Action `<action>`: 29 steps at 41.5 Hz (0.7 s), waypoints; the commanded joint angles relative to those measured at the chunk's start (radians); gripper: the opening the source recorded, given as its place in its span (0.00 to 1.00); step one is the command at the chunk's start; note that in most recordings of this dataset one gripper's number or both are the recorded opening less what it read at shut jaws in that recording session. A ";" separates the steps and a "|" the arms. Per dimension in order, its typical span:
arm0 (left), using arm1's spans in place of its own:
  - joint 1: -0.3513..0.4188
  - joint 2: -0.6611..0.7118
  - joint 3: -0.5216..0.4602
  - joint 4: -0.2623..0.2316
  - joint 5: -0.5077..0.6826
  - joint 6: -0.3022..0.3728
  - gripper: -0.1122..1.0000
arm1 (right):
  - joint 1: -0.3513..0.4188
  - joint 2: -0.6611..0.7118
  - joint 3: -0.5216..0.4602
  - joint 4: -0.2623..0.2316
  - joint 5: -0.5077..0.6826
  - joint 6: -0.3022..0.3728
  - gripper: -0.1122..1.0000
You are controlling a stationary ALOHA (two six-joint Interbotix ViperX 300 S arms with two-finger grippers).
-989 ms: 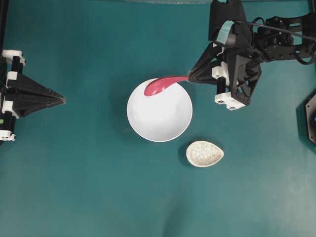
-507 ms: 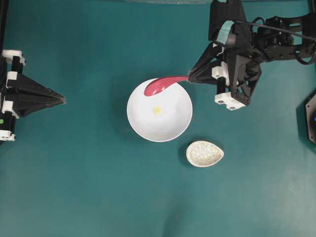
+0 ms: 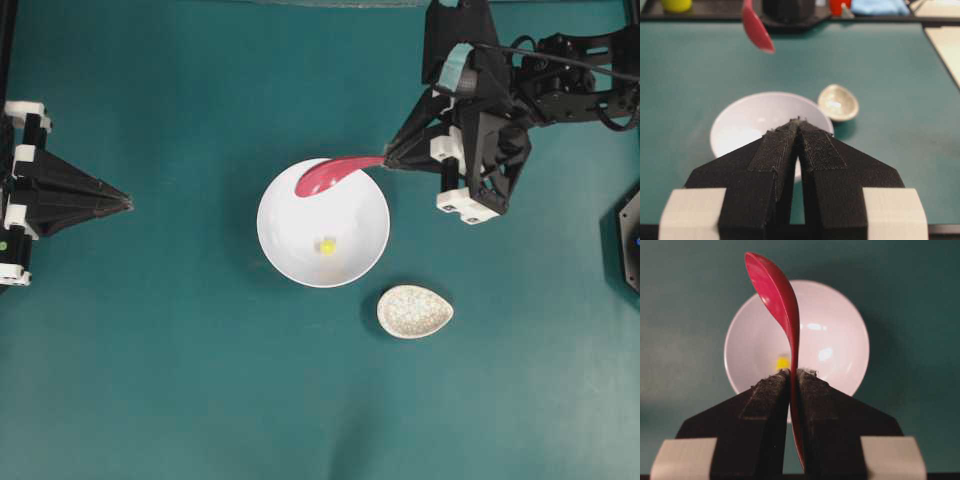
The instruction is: Scoop the yellow hexagonal prism block from the bowl with a spoon using the right arm.
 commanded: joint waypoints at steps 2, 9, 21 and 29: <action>-0.002 0.005 -0.028 0.003 -0.003 -0.002 0.10 | 0.000 -0.026 -0.017 0.005 0.035 0.002 0.17; 0.000 0.005 -0.028 0.002 -0.003 -0.002 0.10 | 0.020 -0.046 0.046 0.005 0.044 0.049 0.17; 0.000 0.005 -0.026 0.003 0.005 0.009 0.10 | 0.107 -0.166 0.299 0.005 -0.156 0.121 0.17; 0.000 0.006 -0.026 0.003 0.021 0.015 0.10 | 0.172 -0.227 0.471 0.005 -0.339 0.195 0.17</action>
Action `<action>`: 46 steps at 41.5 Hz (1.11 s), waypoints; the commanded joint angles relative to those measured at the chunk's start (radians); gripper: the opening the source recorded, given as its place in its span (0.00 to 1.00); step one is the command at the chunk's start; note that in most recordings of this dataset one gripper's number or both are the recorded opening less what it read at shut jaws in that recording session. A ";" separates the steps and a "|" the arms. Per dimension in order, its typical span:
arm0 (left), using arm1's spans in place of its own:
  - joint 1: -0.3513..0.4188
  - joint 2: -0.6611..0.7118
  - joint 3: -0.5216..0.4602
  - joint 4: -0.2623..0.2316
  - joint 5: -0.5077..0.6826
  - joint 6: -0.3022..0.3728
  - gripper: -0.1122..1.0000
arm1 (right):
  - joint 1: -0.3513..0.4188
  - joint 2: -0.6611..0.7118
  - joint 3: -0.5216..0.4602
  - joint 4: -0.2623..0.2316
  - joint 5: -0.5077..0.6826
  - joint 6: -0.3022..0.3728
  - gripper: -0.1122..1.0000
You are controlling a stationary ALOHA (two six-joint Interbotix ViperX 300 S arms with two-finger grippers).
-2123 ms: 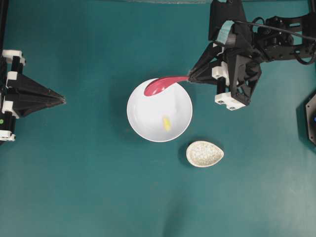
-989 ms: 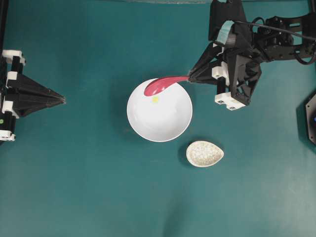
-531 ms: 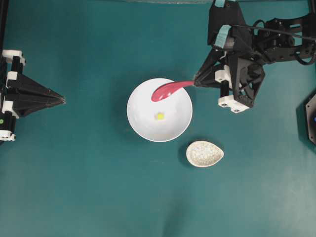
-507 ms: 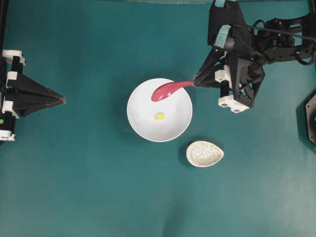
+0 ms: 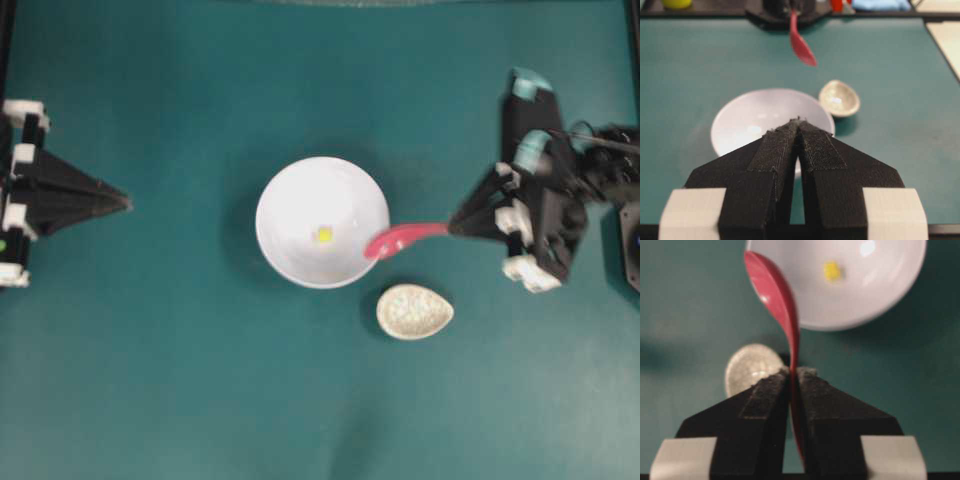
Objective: Scoop the yellow hexagonal prism block from the bowl with a spoon using the right arm.
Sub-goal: 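Carry the spoon down-right and lower it onto the spoon rest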
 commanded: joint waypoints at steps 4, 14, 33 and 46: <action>-0.002 0.008 -0.026 0.003 0.008 0.002 0.10 | 0.064 -0.026 0.101 0.003 -0.132 0.017 0.17; -0.002 0.006 -0.026 0.002 0.008 0.002 0.10 | 0.143 -0.018 0.241 0.006 -0.310 0.020 0.17; -0.002 0.012 -0.025 0.002 0.009 -0.003 0.10 | 0.245 0.072 0.334 0.080 -0.526 0.020 0.17; -0.002 0.014 -0.025 0.003 0.009 -0.005 0.10 | 0.270 0.189 0.327 0.110 -0.614 0.020 0.17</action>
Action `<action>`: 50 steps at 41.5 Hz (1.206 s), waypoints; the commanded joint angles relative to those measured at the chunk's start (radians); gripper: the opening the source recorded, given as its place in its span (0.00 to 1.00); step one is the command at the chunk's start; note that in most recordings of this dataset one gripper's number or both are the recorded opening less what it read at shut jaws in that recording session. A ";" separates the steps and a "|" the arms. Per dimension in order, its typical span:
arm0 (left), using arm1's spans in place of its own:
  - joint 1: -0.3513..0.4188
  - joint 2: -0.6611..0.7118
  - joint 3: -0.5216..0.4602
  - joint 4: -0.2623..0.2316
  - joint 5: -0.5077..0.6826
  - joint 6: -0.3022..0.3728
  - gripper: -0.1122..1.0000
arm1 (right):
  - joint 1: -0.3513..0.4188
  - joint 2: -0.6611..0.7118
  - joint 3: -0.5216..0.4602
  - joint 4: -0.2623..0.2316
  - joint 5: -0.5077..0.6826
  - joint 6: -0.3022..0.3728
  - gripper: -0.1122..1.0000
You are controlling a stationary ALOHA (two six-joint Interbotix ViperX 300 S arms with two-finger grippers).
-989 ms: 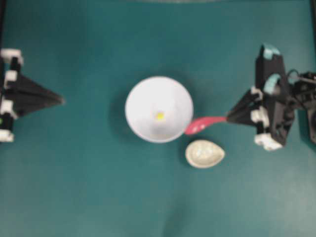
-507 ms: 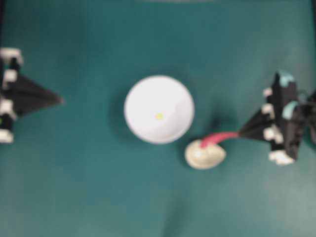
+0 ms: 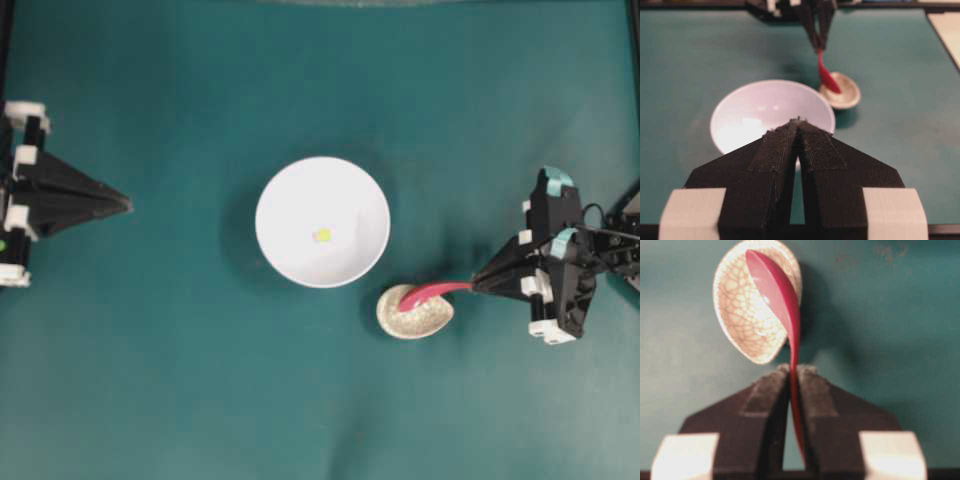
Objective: Scoop the yellow hexagonal prism block from the bowl with a spoon using the right arm.
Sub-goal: 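Carry the spoon down-right and lower it onto the spoon rest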
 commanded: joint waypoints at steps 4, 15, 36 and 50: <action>0.000 0.009 -0.025 0.002 -0.003 -0.005 0.10 | 0.026 0.020 -0.026 0.021 -0.018 0.008 0.17; 0.000 0.009 -0.025 0.003 -0.002 -0.006 0.10 | 0.037 0.020 -0.029 0.049 -0.020 0.048 0.17; -0.002 0.009 -0.025 0.002 0.002 -0.012 0.10 | 0.080 0.020 -0.037 0.035 -0.077 0.041 0.62; -0.002 0.009 -0.025 0.003 0.002 -0.015 0.10 | 0.156 0.094 0.051 0.020 -0.472 0.032 0.60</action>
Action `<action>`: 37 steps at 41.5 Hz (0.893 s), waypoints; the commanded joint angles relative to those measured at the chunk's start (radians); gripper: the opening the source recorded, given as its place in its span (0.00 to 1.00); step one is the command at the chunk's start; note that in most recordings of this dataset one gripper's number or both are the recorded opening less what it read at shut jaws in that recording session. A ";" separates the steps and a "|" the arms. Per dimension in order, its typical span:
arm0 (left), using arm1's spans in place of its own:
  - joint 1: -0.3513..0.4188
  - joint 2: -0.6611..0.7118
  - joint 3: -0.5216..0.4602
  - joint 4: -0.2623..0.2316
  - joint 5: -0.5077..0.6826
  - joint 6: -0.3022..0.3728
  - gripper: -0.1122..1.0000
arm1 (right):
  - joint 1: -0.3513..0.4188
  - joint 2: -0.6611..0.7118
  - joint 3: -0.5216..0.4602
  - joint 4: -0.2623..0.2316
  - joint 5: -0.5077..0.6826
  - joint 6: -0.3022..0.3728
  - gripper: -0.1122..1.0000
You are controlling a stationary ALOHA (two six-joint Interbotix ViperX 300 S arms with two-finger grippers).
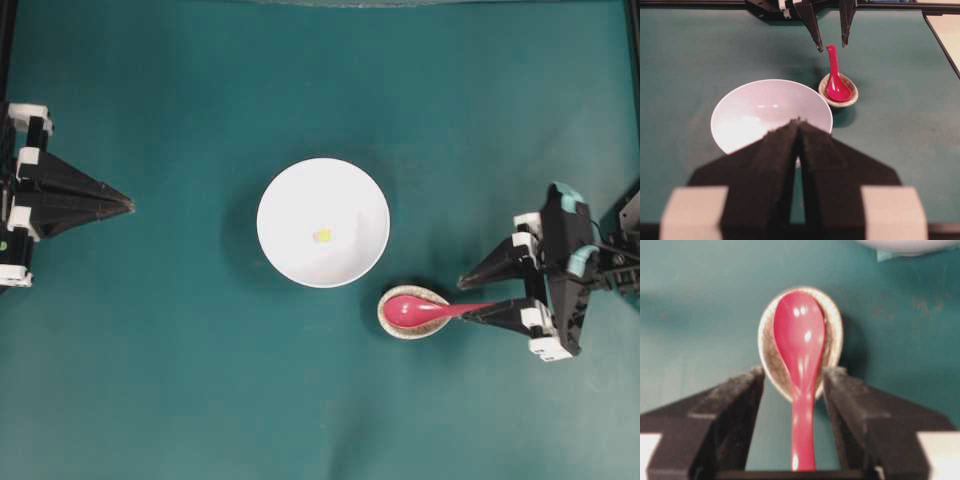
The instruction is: Scoop the yellow hexagonal prism block from the bowl with a spoon using the right arm.
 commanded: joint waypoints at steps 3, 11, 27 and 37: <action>0.000 0.009 -0.025 0.002 -0.005 -0.002 0.10 | 0.063 0.080 0.037 0.012 -0.284 -0.003 0.60; -0.002 0.009 -0.025 0.002 -0.005 -0.002 0.10 | 0.129 0.276 0.034 0.054 -0.529 -0.003 0.60; 0.000 0.009 -0.025 0.002 -0.005 -0.003 0.10 | 0.206 0.492 0.026 0.141 -0.703 -0.003 0.60; -0.002 0.011 -0.023 0.002 -0.005 -0.005 0.10 | 0.238 0.491 0.051 0.175 -0.693 -0.003 0.60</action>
